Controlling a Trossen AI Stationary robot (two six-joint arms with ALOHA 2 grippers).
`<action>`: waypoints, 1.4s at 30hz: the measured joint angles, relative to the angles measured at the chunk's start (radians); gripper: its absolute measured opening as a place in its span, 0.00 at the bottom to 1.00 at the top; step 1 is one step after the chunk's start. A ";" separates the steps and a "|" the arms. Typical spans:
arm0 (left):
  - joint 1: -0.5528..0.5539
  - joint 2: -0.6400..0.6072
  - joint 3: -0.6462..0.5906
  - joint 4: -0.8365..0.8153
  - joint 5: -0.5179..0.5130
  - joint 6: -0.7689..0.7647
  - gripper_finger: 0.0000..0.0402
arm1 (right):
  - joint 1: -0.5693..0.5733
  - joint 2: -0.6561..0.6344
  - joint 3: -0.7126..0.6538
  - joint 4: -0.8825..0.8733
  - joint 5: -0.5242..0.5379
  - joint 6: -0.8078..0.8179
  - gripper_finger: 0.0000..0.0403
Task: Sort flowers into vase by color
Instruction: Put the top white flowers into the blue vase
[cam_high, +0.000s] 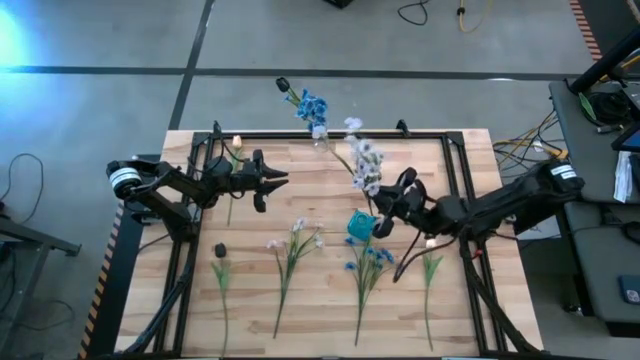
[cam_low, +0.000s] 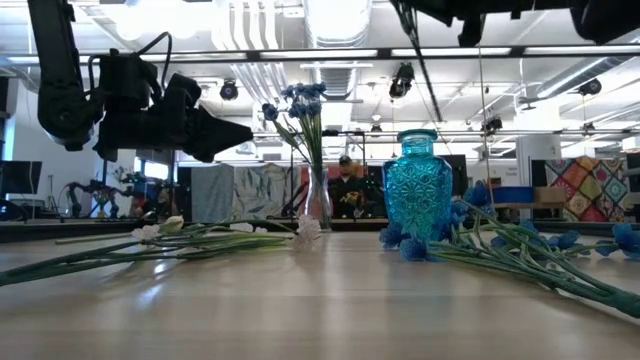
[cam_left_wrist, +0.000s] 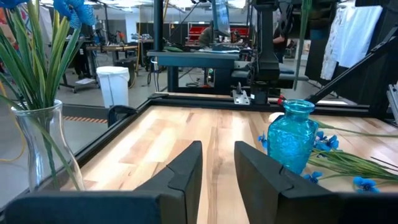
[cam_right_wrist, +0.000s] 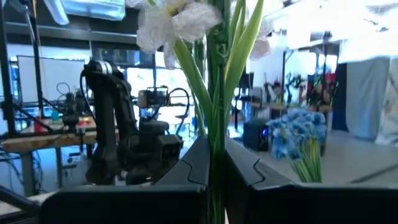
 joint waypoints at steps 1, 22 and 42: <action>0.000 0.000 0.000 0.000 0.000 0.003 0.20 | 0.000 0.025 0.000 0.043 0.000 -0.011 0.03; 0.003 -0.159 -0.023 -0.173 -0.003 0.006 0.20 | 0.015 0.236 -0.036 0.271 -0.024 -0.117 0.03; 0.008 -0.486 0.009 -0.738 -0.130 0.065 0.20 | 0.016 0.175 -0.051 -0.033 0.145 0.056 0.33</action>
